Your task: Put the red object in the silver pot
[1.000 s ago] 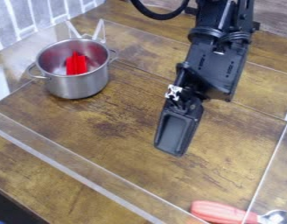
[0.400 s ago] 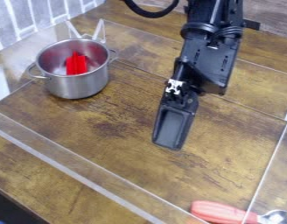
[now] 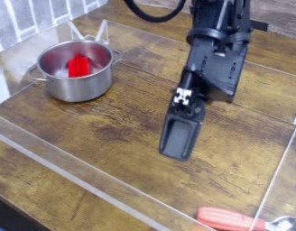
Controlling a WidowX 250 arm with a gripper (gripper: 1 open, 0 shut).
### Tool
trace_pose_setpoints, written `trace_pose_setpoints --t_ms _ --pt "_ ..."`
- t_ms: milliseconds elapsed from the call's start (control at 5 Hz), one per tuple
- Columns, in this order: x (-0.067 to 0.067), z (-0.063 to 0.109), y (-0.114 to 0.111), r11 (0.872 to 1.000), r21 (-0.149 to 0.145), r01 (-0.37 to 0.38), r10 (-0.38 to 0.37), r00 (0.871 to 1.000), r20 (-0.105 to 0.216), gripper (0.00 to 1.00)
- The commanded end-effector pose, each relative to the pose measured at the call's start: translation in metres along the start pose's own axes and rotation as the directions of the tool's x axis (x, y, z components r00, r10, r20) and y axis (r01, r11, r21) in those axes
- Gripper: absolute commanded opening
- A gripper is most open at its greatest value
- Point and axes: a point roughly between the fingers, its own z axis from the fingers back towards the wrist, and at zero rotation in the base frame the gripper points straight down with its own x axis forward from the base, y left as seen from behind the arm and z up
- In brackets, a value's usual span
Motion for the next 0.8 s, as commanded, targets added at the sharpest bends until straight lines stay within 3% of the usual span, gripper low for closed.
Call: trace_pose_setpoints --t_ms 0,200,400,600 --pt "-0.0025 0.0133 -0.0143 0.998 0.053 -0.033 0.029 0.998 0.064 0.0" --pt "0.0073 0.0164 -0.0179 0.998 0.055 -0.025 0.023 0.999 0.029 0.0" --pt "0.0058 0.0148 -0.0161 0.996 0.034 -0.079 0.076 0.995 0.071 1.0" --pt "0.0065 0.0125 -0.0154 0.992 0.019 -0.126 0.123 0.986 0.115 1.0"
